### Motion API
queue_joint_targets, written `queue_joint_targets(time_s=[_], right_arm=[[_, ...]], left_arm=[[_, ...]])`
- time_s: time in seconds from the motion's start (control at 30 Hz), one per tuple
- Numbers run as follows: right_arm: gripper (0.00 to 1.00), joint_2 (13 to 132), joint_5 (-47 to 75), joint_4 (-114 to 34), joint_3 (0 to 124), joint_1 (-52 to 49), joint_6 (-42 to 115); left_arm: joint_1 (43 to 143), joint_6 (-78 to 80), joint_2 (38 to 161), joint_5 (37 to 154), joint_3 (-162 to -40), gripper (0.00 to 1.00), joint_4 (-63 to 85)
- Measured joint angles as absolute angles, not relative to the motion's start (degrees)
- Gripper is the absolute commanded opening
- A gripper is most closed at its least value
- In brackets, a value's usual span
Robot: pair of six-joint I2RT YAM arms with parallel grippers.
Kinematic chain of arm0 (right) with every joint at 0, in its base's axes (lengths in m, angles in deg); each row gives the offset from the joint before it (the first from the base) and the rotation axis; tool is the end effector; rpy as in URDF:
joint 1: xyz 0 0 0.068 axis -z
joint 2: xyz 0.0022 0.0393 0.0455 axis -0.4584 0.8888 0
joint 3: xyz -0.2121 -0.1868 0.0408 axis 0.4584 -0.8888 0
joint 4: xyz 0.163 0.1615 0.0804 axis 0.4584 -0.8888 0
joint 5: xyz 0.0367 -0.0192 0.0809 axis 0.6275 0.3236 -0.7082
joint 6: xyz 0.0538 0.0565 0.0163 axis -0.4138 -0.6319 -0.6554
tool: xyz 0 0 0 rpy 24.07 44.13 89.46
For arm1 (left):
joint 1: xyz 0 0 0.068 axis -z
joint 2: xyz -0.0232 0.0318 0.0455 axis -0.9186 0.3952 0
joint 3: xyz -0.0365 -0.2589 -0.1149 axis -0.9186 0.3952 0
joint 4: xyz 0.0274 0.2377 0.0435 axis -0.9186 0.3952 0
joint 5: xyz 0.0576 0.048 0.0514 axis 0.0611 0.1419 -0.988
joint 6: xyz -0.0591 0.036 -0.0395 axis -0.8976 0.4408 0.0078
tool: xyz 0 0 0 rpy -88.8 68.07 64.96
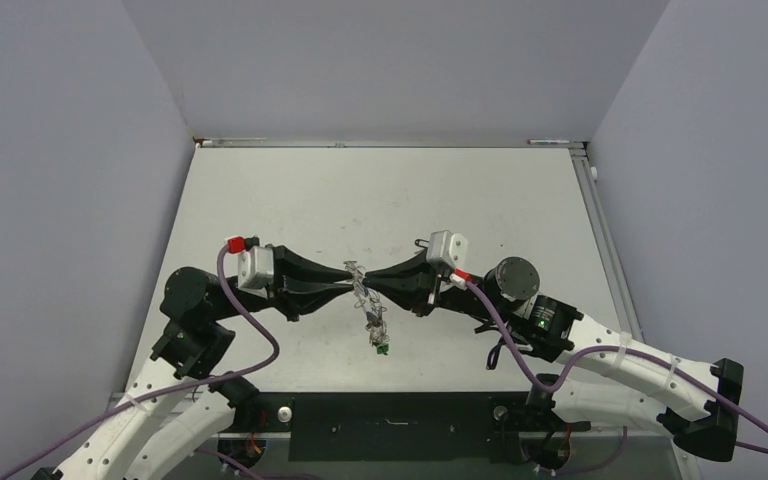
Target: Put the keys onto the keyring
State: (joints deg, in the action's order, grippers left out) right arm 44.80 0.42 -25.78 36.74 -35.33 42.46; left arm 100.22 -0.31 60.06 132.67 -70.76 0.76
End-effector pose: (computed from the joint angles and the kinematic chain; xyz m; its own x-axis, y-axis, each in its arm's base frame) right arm 0.0777 0.2047 0.4110 0.0765 0.1718 -0.9822 -0.9924 0.1081 -0.0584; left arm 0.0790 -0.1111 0.3993 0.0423 -0.2220 -0.9741 0.9865 0.1637 0.0055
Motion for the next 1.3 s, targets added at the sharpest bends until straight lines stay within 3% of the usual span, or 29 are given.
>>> queue_joint_targets(time_s=[0.23,0.4,1.3], right_arm=[[0.05,44.8,0.4,-26.8,36.9,-35.3,42.5],[0.05,44.8,0.4,-27.0,37.0,-35.3,42.5],[0.05,45.7,0.8,-30.9,38.3,-35.0,44.2]], left_arm=[[100.6,-0.7,61.1,132.7,-70.7,0.13,0.8],[100.9,-1.0,61.5,132.3,-70.8,0.0,0.8],[101.2,5.7,60.2,128.9,-71.8,0.0,10.6]])
